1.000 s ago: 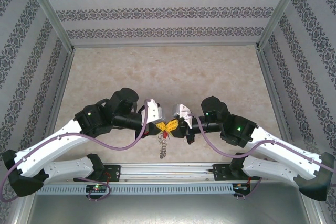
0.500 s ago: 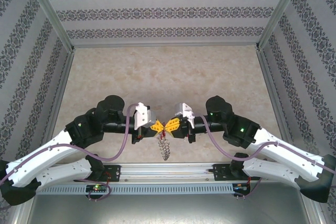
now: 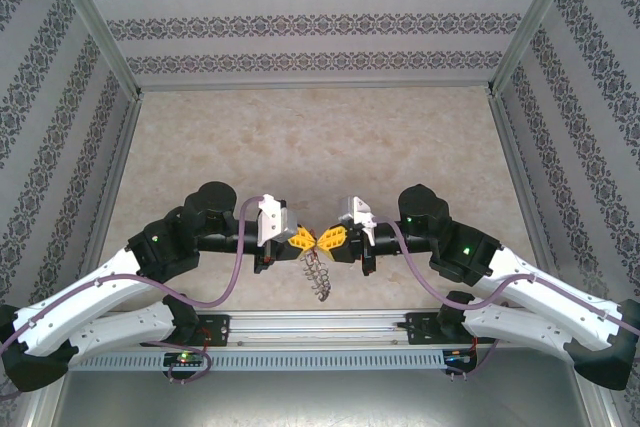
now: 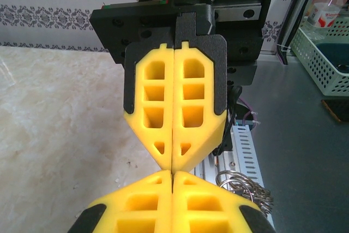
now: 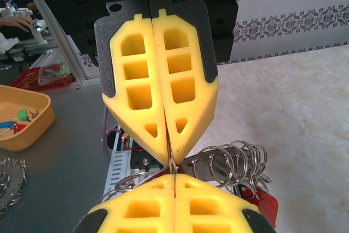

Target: Put the keys on the keyring

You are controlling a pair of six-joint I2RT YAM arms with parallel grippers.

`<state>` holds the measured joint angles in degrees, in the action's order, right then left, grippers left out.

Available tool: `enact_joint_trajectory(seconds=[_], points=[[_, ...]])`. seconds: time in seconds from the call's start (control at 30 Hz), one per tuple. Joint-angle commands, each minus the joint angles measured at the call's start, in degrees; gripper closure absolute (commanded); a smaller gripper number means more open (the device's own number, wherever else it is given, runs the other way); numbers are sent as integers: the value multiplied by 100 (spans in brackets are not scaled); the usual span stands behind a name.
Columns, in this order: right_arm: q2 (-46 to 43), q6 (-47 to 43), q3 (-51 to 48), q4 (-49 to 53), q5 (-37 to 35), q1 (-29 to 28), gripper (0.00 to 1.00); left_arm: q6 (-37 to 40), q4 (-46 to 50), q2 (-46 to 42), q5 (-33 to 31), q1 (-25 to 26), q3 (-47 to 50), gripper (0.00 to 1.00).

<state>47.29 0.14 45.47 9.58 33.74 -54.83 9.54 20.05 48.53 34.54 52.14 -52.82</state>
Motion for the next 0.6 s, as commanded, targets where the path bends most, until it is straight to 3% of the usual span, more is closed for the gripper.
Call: enact_joint_trajectory(seconds=[0.0, 0.57], points=[[13, -5, -91, -81, 90, 34, 100, -71, -753, -89, 91, 42, 33, 100], [28, 171, -315, -323, 164, 53, 100, -66, -1251, -226, -27, 3, 223, 100]])
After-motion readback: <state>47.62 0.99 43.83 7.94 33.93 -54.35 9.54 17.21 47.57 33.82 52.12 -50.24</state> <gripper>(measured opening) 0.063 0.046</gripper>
